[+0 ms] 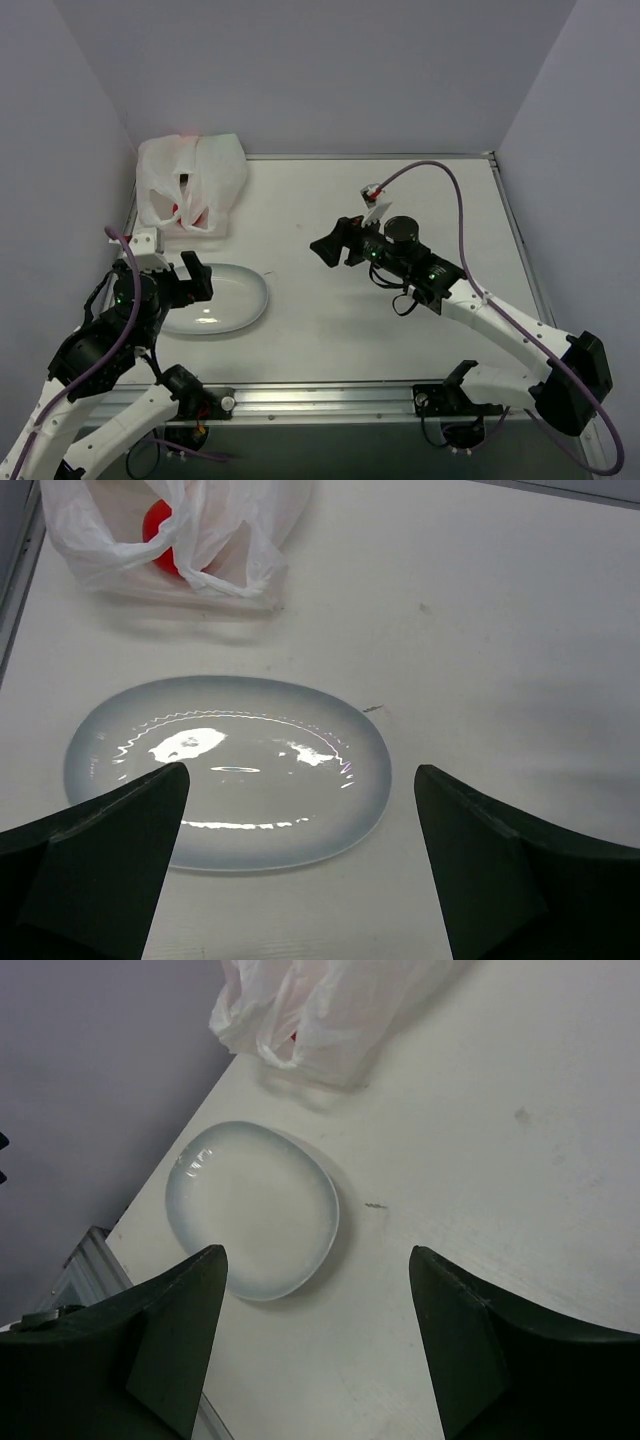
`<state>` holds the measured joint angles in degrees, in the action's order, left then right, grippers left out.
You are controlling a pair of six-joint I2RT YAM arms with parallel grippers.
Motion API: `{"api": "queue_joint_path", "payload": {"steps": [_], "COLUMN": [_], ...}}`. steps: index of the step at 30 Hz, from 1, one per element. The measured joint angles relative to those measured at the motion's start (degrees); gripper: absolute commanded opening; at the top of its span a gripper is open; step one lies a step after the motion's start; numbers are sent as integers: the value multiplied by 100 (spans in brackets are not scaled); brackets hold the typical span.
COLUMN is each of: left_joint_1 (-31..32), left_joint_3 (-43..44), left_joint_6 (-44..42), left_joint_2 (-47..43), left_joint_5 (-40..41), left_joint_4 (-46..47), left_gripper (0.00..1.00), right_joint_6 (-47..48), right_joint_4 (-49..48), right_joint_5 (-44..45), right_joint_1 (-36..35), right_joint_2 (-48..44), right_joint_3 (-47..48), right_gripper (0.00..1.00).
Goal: Take the fake fruits out of the plastic bag
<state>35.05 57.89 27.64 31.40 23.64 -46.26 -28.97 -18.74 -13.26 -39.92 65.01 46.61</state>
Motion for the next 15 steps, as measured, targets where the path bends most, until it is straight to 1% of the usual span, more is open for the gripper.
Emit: {"api": "queue_joint_path", "payload": {"steps": [3, 8, 12, 15], "left_joint_1": [0, 0, 0, 0], "left_joint_3": [9, 227, 483, 505], "left_joint_6": [-7, -129, -234, -356], "left_joint_2": [-129, -396, -507, -520], "left_joint_5": [227, 813, 1405, 1867], "left_joint_4": [-11, 17, 103, 210], "left_gripper": [94, 94, 94, 94], "right_joint_6": [326, 929, 1298, 1593], "right_joint_4": [83, 236, 212, 245], "right_joint_5": [199, 286, 330, 474], "right_joint_1": [-326, -581, -761, -1008], "right_joint_2": [448, 1633, 2649, 3458], "right_joint_3": [562, 2028, 3036, 3746], "right_gripper": [68, 63, 63, 65]}}
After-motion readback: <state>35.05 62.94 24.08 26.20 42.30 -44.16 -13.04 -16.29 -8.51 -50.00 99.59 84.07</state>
